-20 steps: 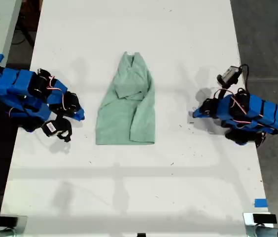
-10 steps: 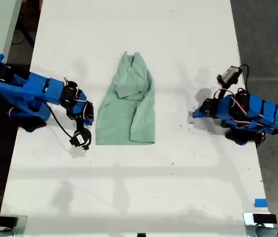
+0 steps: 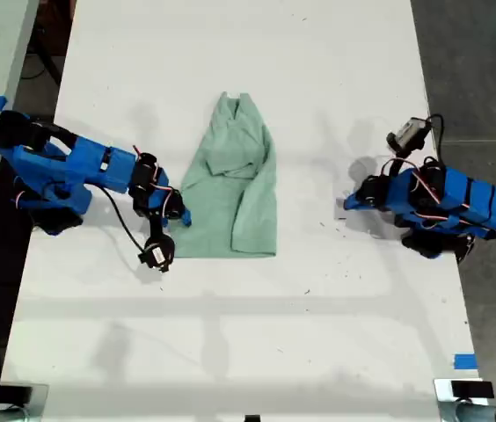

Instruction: Fold t shirt

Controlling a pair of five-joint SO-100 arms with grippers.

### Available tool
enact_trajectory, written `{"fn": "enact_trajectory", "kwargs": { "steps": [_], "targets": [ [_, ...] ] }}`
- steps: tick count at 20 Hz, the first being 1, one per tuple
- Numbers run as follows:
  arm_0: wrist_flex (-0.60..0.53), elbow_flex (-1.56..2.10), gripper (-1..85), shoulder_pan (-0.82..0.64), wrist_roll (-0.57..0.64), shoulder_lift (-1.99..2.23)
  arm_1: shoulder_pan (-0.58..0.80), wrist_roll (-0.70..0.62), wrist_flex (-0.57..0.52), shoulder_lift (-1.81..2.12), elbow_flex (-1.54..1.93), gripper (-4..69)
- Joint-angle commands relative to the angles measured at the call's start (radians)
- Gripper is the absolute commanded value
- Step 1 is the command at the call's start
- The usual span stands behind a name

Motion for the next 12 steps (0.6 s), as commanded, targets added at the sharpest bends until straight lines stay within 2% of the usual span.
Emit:
{"fn": "enact_trajectory", "kwargs": {
  "steps": [1, 4, 5, 6, 10, 12],
  "targets": [
    [0.0, -0.037, 17.9, -0.038, 0.035, -0.031, -0.002, -0.017, 0.003, -0.003, -0.012, -0.9],
    [-0.009, -0.037, 16.3, -0.051, 0.046, -0.086, -0.005, -0.018, 0.003, -0.003, -0.012, -0.9],
    [-0.017, -0.037, 10.3, -0.058, 0.064, -0.097, -0.005, -0.018, 0.003, -0.003, -0.012, -0.9],
    [-0.028, -0.037, -0.1, -0.063, 0.072, -0.106, -0.005, -0.018, 0.003, -0.003, -0.012, -0.9],
    [-0.02, -0.06, -0.2, -0.051, 0.083, -0.091, -0.006, -0.018, 0.003, -0.003, -0.012, -0.9],
    [0.106, -0.184, -0.2, -0.046, 0.084, -0.084, -0.006, -0.018, 0.003, -0.003, -0.012, -0.9]
  ]
}}
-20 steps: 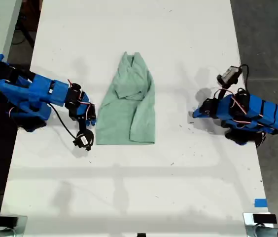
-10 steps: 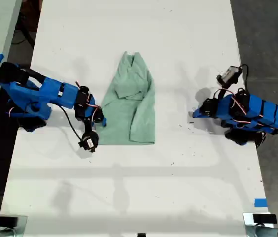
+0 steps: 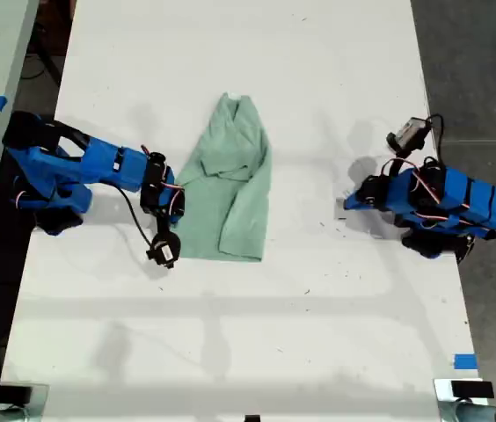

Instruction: Fold t shirt

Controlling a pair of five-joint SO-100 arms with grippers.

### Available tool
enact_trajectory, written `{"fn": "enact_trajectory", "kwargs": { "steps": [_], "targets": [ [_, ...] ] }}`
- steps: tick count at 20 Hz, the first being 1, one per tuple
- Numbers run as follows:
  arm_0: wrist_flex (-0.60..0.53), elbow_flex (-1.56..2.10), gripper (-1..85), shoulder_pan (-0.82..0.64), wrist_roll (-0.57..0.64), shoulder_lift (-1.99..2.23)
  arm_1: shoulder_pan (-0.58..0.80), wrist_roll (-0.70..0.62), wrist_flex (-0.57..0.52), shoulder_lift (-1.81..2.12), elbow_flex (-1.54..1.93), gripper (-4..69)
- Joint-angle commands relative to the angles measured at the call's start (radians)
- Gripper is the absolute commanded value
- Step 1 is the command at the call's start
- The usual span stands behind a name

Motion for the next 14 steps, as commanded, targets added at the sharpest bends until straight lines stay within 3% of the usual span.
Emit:
{"fn": "enact_trajectory", "kwargs": {
  "steps": [1, 3, 4, 11, 14],
  "targets": [
    [0.213, -0.244, -0.2, 0.015, 0.012, 0.005, -0.005, -0.015, 0.003, -0.003, -0.012, -0.9],
    [0.4, -0.514, -0.2, 0.031, 0.026, -0.067, -0.003, -0.015, 0.003, -0.003, -0.012, -0.9],
    [0.413, -0.586, -0.2, 0.031, 0.049, -0.08, -0.003, -0.015, 0.003, -0.003, -0.012, -0.9],
    [0.405, -0.89, -0.2, 0.025, 0.109, -0.287, -0.003, -0.017, 0.002, -0.003, -0.012, -0.9],
    [0.322, -0.983, -0.2, 0.015, 0.155, -0.374, -0.003, -0.017, 0.002, -0.003, -0.012, -0.9]
  ]
}}
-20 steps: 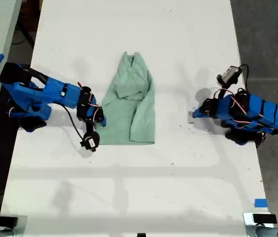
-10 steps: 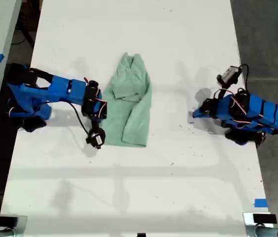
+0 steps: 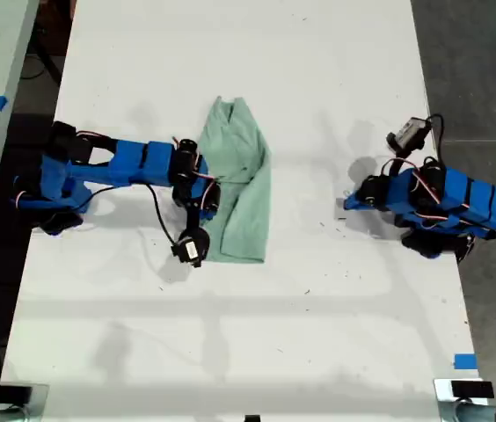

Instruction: Fold t shirt

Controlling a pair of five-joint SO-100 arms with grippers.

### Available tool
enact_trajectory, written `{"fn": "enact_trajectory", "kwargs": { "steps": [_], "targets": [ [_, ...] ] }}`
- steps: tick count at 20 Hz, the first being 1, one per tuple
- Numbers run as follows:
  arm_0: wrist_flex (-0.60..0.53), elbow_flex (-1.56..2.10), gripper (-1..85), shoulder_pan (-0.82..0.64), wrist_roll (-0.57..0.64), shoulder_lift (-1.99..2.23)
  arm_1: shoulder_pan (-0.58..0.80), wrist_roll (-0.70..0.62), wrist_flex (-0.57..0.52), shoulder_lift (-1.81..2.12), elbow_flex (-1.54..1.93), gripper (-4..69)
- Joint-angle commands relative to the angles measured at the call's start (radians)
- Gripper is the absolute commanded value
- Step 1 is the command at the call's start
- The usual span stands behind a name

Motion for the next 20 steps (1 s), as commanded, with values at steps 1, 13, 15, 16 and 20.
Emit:
{"fn": "enact_trajectory", "kwargs": {
  "steps": [1, 13, 15, 16, 20],
  "targets": [
    [-0.097, -0.081, -0.2, 0.006, 0.04, -0.009, -0.003, -0.017, 0.002, -0.003, -0.012, -0.9],
    [-0.313, -0.091, 22.8, 0.011, 0.115, -0.164, -0.005, -0.02, 0.002, -0.003, -0.012, -0.9],
    [-0.282, -0.091, 20.2, 0.011, 0.1, -0.118, -0.005, -0.02, 0.002, -0.003, -0.012, -0.9],
    [-0.253, -0.091, 11.5, 0.009, 0.072, -0.08, -0.005, -0.02, 0.002, -0.003, -0.012, -0.9],
    [-0.055, -0.089, 2.6, -0.008, -0.034, 0.193, -0.005, -0.02, 0.002, -0.003, -0.012, -0.9]
  ]
}}
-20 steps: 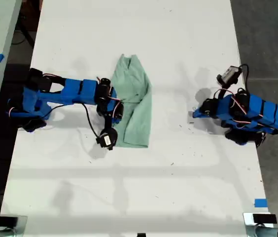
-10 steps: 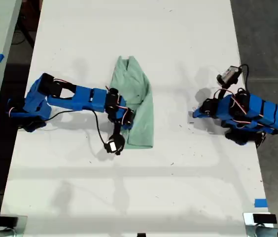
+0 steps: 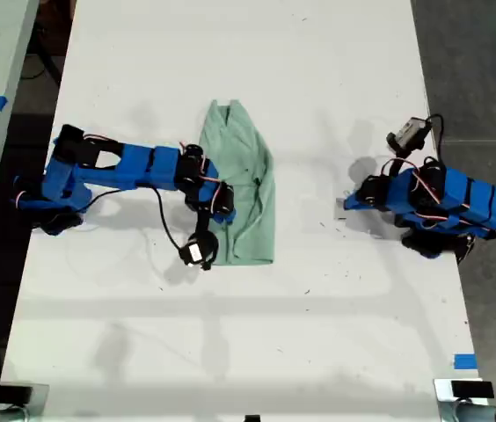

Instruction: Fold t shirt

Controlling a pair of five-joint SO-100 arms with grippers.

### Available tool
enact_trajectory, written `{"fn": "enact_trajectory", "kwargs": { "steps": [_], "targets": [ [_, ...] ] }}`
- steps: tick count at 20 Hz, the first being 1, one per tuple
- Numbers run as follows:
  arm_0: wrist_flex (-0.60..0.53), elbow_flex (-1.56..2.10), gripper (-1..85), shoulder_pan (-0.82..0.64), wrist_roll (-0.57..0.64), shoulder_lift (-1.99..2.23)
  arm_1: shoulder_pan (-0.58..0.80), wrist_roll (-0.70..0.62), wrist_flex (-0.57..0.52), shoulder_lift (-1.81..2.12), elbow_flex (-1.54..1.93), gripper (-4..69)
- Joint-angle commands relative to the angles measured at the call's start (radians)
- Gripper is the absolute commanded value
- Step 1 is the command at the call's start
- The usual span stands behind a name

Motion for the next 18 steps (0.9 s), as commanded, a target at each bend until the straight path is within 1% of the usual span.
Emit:
{"fn": "enact_trajectory", "kwargs": {
  "steps": [1, 3, 6, 10, 13, 16, 18],
  "targets": [
    [0.117, -0.044, 2.4, -0.012, -0.057, 0.299, -0.005, -0.02, 0.002, -0.003, -0.012, -0.9],
    [0.161, 0.008, -0.1, -0.032, -0.061, 0.505, -0.005, -0.02, 0.002, -0.003, -0.012, -0.9],
    [0.17, 0.23, -0.1, -0.121, -0.051, 0.874, -0.003, -0.02, 0.002, -0.003, -0.011, -0.9],
    [0.107, 0.658, -0.2, -0.282, -0.014, 1.302, -0.002, -0.02, 0.0, -0.003, -0.009, -0.9],
    [0.005, 1.032, -0.2, -0.367, -0.002, 1.499, -0.002, -0.02, 0.0, -0.003, -0.009, -0.9],
    [-0.153, 1.419, -0.3, -0.451, 0.046, 1.744, 0.0, -0.02, 0.0, -0.003, -0.009, -0.9],
    [-0.259, 1.64, -0.3, -0.463, 0.091, 1.911, 0.0, -0.02, -0.002, -0.003, -0.008, -0.9]
  ]
}}
